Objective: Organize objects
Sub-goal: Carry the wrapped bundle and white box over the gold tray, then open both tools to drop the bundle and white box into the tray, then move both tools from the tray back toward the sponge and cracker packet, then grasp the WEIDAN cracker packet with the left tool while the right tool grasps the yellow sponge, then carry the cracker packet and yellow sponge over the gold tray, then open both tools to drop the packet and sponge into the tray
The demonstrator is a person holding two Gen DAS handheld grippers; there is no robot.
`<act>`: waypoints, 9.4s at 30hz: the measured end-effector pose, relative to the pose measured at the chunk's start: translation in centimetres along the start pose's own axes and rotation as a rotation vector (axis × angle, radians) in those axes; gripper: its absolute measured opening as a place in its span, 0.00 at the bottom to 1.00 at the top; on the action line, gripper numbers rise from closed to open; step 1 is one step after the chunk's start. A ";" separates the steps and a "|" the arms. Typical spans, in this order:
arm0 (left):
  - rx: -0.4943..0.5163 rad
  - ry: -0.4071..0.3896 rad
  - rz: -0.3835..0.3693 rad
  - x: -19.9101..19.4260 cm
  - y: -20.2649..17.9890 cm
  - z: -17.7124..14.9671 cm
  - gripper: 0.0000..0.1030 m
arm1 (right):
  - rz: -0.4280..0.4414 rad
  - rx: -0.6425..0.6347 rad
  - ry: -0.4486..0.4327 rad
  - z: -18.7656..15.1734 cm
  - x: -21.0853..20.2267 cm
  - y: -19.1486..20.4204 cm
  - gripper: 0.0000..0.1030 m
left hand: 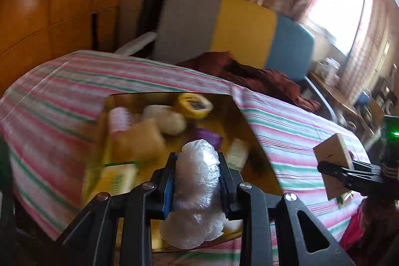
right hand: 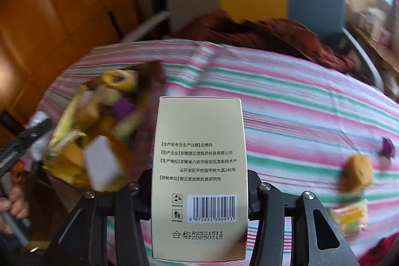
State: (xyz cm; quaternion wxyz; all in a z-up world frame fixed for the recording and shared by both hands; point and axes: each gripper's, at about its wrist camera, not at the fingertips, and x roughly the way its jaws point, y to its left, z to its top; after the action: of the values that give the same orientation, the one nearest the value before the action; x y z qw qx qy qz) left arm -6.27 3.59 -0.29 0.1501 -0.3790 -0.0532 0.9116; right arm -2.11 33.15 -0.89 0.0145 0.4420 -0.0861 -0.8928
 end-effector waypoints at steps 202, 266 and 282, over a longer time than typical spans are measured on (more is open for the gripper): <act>0.498 0.126 -0.211 3.8 -22.2 -6.5 0.44 | -0.300 0.146 0.200 -3.9 5.4 -17.5 0.66; -0.097 0.009 -0.204 -3.9 2.1 -2.9 0.44 | 0.039 -0.197 0.017 -2.0 2.0 9.9 0.64; -0.059 0.160 -0.168 2.6 -0.7 -4.0 0.44 | 0.093 -0.198 0.028 4.1 7.1 11.0 0.73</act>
State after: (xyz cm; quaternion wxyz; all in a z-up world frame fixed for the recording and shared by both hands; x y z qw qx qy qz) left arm -5.05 4.97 -4.71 0.2185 -0.4490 -0.0991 0.8607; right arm -10.29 22.13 -2.20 0.1006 0.4465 -0.0176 -0.8890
